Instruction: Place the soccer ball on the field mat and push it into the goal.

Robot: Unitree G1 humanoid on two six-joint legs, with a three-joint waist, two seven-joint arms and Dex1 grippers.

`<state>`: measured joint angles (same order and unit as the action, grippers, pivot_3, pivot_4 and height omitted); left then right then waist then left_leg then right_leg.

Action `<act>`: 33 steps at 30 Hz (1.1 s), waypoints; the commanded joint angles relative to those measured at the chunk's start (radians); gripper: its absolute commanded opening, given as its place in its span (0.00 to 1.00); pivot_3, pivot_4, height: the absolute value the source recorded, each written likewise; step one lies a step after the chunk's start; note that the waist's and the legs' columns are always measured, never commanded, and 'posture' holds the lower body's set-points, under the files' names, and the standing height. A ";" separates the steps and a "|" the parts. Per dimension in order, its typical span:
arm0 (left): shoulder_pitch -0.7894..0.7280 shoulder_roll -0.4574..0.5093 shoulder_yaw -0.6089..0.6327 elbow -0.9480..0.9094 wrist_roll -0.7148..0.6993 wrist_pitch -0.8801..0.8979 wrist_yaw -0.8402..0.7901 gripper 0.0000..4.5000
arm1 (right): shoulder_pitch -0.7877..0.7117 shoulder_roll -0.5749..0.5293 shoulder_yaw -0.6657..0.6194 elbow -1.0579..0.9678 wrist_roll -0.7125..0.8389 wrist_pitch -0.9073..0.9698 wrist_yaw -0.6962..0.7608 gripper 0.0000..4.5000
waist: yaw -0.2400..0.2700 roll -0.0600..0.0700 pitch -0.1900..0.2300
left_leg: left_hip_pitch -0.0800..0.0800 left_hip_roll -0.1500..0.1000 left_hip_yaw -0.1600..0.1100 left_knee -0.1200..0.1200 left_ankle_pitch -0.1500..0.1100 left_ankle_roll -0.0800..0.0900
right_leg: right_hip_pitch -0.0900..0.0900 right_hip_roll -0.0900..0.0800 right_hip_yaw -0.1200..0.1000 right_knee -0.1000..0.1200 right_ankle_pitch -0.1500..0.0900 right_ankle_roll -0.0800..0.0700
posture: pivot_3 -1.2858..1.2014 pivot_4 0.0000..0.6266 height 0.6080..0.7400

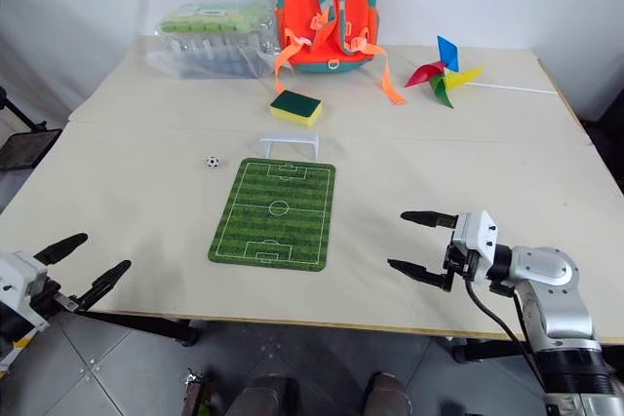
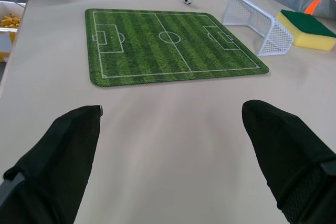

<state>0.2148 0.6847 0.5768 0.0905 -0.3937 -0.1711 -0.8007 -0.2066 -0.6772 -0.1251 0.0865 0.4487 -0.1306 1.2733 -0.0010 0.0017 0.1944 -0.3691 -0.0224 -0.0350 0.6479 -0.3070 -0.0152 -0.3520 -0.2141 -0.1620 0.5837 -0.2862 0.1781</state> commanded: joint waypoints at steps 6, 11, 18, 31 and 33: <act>0.049 -0.102 0.126 -0.018 -0.184 0.139 0.077 0.99 | -0.012 0.138 -0.027 -0.160 0.164 0.080 -0.101 1.00 | -0.005 0.000 0.000 | 0.000 0.003 0.005 0.000 -0.001 -0.001 | -0.004 0.002 0.004 0.001 0.001 -0.001 | 0.52 0.24 1.00; 0.131 -0.219 0.168 -0.079 -0.211 0.131 0.131 0.99 | -0.030 0.217 -0.057 -0.190 0.158 0.022 -0.176 1.00 | 0.003 0.000 0.000 | 0.000 0.007 0.008 0.002 -0.003 -0.002 | -0.006 0.006 0.007 0.001 0.002 -0.004 | 0.52 0.24 1.00; 0.010 -0.267 0.080 -0.183 -0.227 0.223 0.263 0.99 | -0.014 0.209 -0.053 -0.195 0.133 0.032 -0.219 1.00 | 0.034 0.000 0.000 | -0.001 0.011 0.010 0.006 -0.005 -0.003 | -0.006 0.011 0.008 0.001 0.003 -0.007 | 0.52 0.24 1.00; -0.766 -0.204 -0.247 0.284 0.056 0.326 0.477 0.99 | 0.000 0.203 -0.035 -0.196 0.118 0.039 -0.212 1.00 | 0.012 -0.003 -0.001 | 0.001 0.017 0.021 0.009 -0.006 -0.005 | -0.013 0.019 0.019 0.005 0.005 -0.010 | 0.52 0.24 1.00; -0.842 -0.214 -0.270 0.384 0.079 0.315 0.478 0.99 | 0.004 0.205 -0.032 -0.202 0.115 0.040 -0.216 1.00 | 0.009 -0.003 -0.001 | -0.001 0.017 0.022 0.009 -0.006 -0.005 | -0.015 0.019 0.020 0.005 0.005 -0.010 | 0.52 0.24 1.00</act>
<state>-0.5942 0.4675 0.3118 0.4295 -0.3387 0.1739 -0.3270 -0.2078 -0.4699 -0.1543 -0.0772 0.5588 -0.0852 1.0621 0.0078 -0.0009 0.1931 -0.3700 -0.0053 -0.0120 0.6565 -0.3127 -0.0203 -0.3675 -0.1950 -0.1413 0.5886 -0.2809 0.1680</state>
